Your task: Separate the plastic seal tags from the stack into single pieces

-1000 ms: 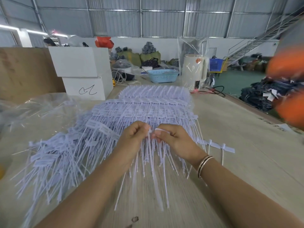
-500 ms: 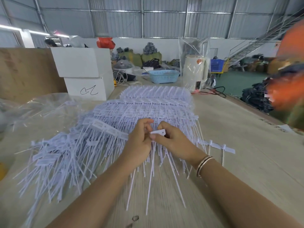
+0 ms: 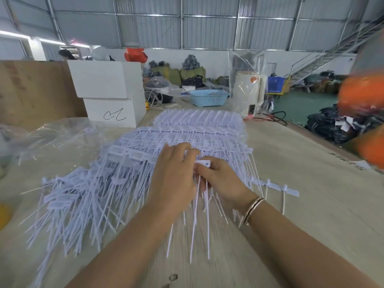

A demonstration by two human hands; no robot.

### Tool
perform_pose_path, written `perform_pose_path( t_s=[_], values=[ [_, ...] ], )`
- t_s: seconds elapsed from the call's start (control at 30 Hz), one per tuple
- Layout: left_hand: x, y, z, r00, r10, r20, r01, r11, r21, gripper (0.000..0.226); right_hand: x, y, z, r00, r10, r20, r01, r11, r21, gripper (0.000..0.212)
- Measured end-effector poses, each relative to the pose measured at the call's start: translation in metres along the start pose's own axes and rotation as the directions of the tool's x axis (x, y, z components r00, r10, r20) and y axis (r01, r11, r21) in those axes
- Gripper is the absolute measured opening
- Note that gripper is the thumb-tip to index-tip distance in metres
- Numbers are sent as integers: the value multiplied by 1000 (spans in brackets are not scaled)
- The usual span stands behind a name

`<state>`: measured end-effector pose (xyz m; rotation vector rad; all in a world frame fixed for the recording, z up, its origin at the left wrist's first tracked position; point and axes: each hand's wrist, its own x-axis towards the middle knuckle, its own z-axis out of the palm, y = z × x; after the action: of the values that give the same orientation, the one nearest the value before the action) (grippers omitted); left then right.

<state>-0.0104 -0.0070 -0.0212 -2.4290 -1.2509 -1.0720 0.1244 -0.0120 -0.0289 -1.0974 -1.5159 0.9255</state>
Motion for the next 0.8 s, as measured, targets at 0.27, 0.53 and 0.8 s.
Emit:
perform_pose_path(
  t_s=[0.27,0.53,0.8],
  values=[
    [2,-18,-2,982,-177,63,176,984,20,18,-3,1,-11,999,-33,43,31,999,41,25],
    [2,-20,3,973,-205,103,225,938,-262,40,-6,-3,-14,990,34,134,-35,999,8,25],
    [3,-18,1,895,-366,256,441,632,-637,33,-4,0,-6,985,-174,-4,173,978,114,29]
  ],
)
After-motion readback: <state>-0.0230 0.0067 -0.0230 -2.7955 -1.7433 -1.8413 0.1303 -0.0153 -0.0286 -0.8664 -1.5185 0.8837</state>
